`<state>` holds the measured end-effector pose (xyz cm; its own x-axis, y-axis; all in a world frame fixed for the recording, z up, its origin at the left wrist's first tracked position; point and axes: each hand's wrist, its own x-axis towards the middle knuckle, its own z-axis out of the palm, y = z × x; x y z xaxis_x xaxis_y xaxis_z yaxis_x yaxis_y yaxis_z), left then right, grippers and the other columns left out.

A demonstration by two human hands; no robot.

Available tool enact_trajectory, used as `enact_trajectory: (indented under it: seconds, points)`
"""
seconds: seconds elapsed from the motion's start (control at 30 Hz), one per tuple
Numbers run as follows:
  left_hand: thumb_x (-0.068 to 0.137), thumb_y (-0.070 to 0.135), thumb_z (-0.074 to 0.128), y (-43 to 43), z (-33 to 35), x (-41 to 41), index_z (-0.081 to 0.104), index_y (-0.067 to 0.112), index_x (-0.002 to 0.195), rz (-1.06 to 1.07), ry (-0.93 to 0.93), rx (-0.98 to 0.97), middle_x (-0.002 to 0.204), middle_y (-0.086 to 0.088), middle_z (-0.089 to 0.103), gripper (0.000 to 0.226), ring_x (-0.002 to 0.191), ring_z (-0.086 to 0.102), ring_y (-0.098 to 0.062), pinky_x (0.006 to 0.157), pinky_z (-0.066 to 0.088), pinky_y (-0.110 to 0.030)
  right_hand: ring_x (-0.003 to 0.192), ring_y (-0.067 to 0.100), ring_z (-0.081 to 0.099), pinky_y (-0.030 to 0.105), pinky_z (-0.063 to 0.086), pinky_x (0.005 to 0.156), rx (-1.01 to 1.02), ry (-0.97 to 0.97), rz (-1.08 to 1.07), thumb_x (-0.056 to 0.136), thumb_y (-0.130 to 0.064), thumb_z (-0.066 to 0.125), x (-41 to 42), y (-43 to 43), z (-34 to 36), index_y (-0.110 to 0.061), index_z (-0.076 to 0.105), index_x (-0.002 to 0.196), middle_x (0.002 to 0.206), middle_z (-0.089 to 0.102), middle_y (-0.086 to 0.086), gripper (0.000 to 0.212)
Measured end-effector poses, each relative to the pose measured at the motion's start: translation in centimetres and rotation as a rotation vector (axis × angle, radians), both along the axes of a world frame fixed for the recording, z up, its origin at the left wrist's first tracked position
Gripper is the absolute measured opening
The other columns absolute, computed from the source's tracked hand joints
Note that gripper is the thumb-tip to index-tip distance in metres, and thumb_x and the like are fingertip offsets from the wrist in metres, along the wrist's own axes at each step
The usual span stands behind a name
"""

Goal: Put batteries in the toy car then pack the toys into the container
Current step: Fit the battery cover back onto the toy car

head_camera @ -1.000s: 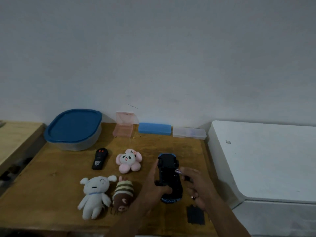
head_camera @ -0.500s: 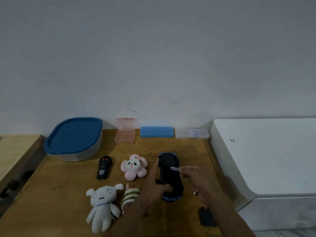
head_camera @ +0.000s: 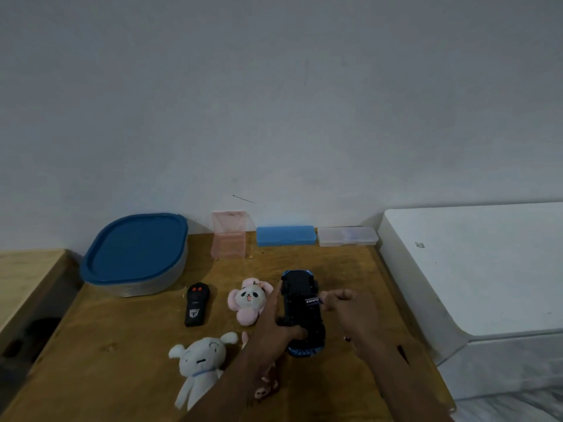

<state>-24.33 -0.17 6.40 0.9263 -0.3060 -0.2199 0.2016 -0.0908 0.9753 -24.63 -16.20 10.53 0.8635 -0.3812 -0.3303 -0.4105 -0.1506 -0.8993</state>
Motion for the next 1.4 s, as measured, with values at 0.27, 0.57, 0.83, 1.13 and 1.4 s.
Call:
enact_trajectory:
  seconds: [0.27, 0.57, 0.83, 1.13, 1.4]
  points:
    - [0.065, 0.001, 0.070, -1.3, -0.5, -0.7, 0.044, 0.048, 0.132, -0.013, -0.035, -0.023, 0.120, 0.004, 0.068, 0.086, 0.110, 0.065, -0.016, 0.096, 0.053, -0.048, 0.072, 0.013, 0.065, 0.028, 0.052, 0.063, -0.154, -0.020, 0.006, 0.083, -0.018, 0.070, -0.7, 0.2, 0.2, -0.012, 0.067, 0.066, 0.073, 0.069, 0.003, 0.019]
    - [0.068, -0.005, 0.070, -3.0, -0.8, -1.6, 0.031, 0.035, 0.148, 0.024, 0.005, -0.018, 0.133, 0.005, 0.061, 0.098, 0.119, 0.061, -0.018, 0.099, 0.052, -0.048, 0.071, 0.012, 0.068, 0.033, 0.060, 0.066, -0.215, 0.005, 0.032, 0.081, -0.022, 0.074, -0.9, -0.6, -0.3, -0.015, 0.068, 0.073, 0.077, 0.071, 0.001, 0.012]
    - [0.070, -0.007, 0.070, -4.7, -0.9, -1.6, 0.026, 0.037, 0.150, 0.001, -0.007, 0.023, 0.135, 0.007, 0.060, 0.101, 0.119, 0.061, -0.013, 0.101, 0.050, -0.046, 0.065, 0.002, 0.061, 0.012, 0.042, 0.049, -0.303, -0.012, 0.041, 0.083, -0.024, 0.071, -1.2, -3.1, 0.0, -0.025, 0.060, 0.067, 0.078, 0.070, -0.001, 0.019]
    - [0.072, -0.003, 0.074, -5.9, -0.8, -1.7, 0.015, 0.039, 0.153, 0.000, 0.017, 0.055, 0.138, 0.008, 0.057, 0.109, 0.117, 0.061, -0.009, 0.097, 0.053, -0.035, 0.070, 0.009, 0.067, 0.029, 0.059, 0.066, -0.280, -0.010, 0.059, 0.083, -0.027, 0.071, -1.2, -3.7, -0.6, -0.024, 0.064, 0.069, 0.078, 0.070, 0.000, 0.016]
    - [0.077, -0.011, 0.068, -5.8, 0.2, -1.5, 0.018, 0.030, 0.151, 0.013, -0.071, 0.060, 0.128, 0.014, 0.059, 0.098, 0.110, 0.061, -0.001, 0.092, 0.053, -0.023, 0.069, 0.010, 0.066, 0.025, 0.057, 0.063, -0.350, -0.006, 0.066, 0.084, -0.025, 0.069, -0.5, -3.0, -0.6, -0.018, 0.070, 0.080, 0.080, 0.071, 0.000, 0.009]
